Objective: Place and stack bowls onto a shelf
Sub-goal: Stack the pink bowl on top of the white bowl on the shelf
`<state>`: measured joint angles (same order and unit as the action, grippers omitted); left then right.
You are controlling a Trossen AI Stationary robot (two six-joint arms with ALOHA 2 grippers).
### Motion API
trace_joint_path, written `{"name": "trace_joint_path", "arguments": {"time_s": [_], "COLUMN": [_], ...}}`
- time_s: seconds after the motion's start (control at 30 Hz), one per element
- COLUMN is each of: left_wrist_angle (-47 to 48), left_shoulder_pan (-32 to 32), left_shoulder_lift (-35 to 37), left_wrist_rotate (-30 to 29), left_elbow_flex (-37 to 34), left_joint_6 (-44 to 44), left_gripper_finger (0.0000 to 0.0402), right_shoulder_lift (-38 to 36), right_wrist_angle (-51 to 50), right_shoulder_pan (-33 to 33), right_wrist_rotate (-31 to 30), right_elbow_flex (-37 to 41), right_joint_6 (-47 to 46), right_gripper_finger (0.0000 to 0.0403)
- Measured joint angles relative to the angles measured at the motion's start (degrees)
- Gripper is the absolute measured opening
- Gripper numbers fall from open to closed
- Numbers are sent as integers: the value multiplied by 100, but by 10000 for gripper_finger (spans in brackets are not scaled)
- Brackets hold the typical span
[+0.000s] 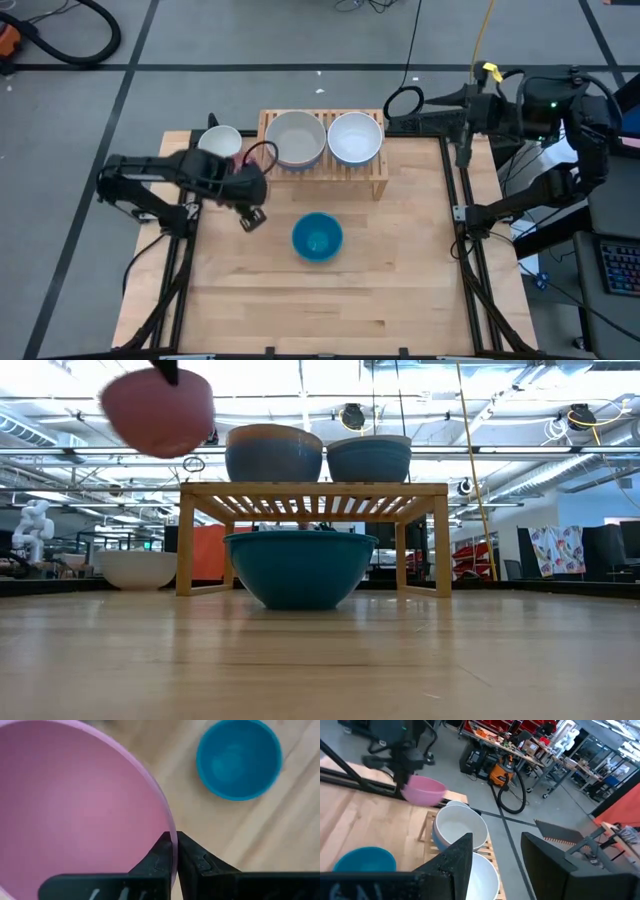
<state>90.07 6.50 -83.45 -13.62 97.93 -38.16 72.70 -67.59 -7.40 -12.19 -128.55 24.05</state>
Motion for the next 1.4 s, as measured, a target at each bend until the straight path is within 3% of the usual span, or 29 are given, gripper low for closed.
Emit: {"name": "trace_joint_path", "arguments": {"time_s": [0.17, 0.5, 0.77, 1.1, 1.4], "left_wrist_angle": [-16, -95, -667, -1909, -2449], "left_shoulder_pan": [-691, -1563, -2090, -2091, -1895], "left_shoulder_lift": [-29, -96, -580, -1422, -2014], "left_wrist_rotate": [-293, -1042, -1030, 69, 686], "left_elbow_flex": [457, 2047, 2457, 2455, 2455], "left_joint_6": [2130, 5232, 6749, 7891, 8336], "left_gripper_finger": [10, 10, 10, 10, 10], "right_shoulder_lift": [-136, -274, -329, -525, -729], "right_wrist_angle": [-40, -40, -177, -274, -516], "right_shoulder_pan": [0, 0, 0, 0, 0], "right_wrist_rotate": [0, 17, 18, 13, 2], "right_elbow_flex": [0, 0, 0, 0, 2], "right_joint_6": [-373, -1342, -1468, -1738, -1742], "right_gripper_finger": [160, 160, 160, 160, 160]}}
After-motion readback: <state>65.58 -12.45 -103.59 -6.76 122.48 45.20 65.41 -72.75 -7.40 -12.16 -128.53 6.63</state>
